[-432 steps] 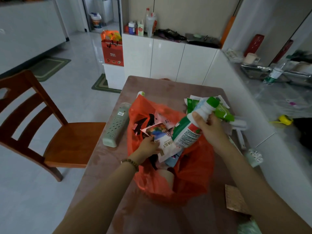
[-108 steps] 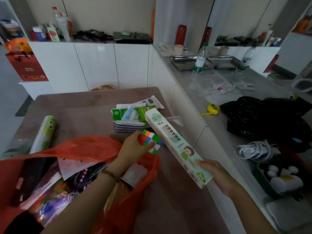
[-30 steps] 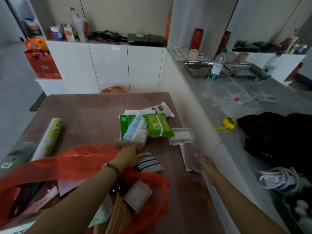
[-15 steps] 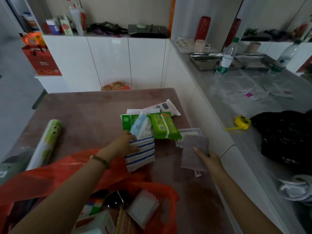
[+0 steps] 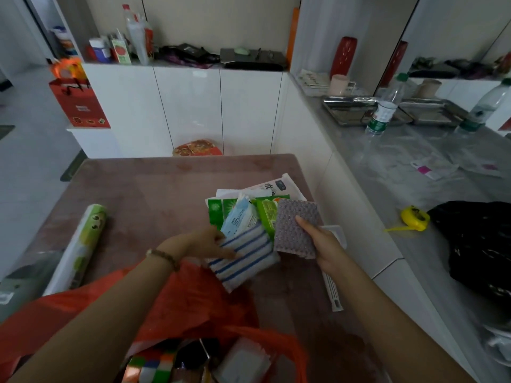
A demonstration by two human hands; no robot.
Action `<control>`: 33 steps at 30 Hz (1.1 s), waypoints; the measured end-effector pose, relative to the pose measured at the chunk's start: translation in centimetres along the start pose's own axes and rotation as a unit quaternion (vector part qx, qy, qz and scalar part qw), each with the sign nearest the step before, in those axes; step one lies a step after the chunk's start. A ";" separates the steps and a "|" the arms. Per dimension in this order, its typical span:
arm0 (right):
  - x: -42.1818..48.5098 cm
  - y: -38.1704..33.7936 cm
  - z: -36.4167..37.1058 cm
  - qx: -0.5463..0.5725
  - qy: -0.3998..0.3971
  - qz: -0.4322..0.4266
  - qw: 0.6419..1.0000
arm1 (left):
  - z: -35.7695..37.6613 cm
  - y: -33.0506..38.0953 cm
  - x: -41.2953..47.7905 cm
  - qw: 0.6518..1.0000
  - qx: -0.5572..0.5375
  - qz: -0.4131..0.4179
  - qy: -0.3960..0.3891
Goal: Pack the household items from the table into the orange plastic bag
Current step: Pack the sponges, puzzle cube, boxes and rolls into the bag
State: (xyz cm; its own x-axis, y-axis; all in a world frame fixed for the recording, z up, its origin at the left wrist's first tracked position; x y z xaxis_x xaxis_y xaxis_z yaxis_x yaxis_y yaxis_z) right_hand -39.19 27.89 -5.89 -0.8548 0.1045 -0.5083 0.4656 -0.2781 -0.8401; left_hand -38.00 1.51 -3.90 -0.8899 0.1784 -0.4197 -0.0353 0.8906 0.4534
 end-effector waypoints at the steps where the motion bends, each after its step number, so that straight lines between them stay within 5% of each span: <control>1: 0.1 -0.4 -0.1 0.004 -0.008 -0.002 1.000 | -1.5 0.2 -0.3 0.998 -0.057 0.010 0.030; 5: 1.3 -3.2 0.2 0.112 -0.057 -0.012 0.992 | -6.4 2.5 -0.6 0.942 -0.317 0.008 0.113; 9: 2.5 -5.4 2.0 0.093 -0.093 -0.009 0.991 | -4.8 6.1 2.8 0.907 -0.406 -0.029 0.114; 17: 6.6 -3.5 3.6 -0.104 -0.059 0.044 0.992 | 2.5 7.9 9.7 0.904 -0.401 -0.112 0.102; 23: 7.8 -3.3 3.9 -0.158 -0.049 0.061 0.984 | 2.7 9.7 8.4 0.788 -0.598 -0.148 0.006; 33: 2.4 -7.0 5.5 -0.051 -0.086 -0.063 0.993 | -0.6 11.2 4.6 0.777 -0.610 -0.008 0.152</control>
State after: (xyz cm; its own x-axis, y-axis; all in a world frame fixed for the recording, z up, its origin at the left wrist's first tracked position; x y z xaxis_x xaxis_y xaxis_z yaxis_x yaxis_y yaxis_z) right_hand -45.81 24.80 -0.18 -0.9299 -0.0342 -0.3663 0.3664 -0.1749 -0.9139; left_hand -42.76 12.08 -0.29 -0.9445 -0.1014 -0.3125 -0.2880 -0.2019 0.9361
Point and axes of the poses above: each hand's wrist, its own x-axis towards the middle knuckle, its own z-axis out of the palm, y = z × x, the point moved 2 cm from there along x, towards the middle knuckle, and after that the axes turned 8 degrees about y, right-handed, at the moved point
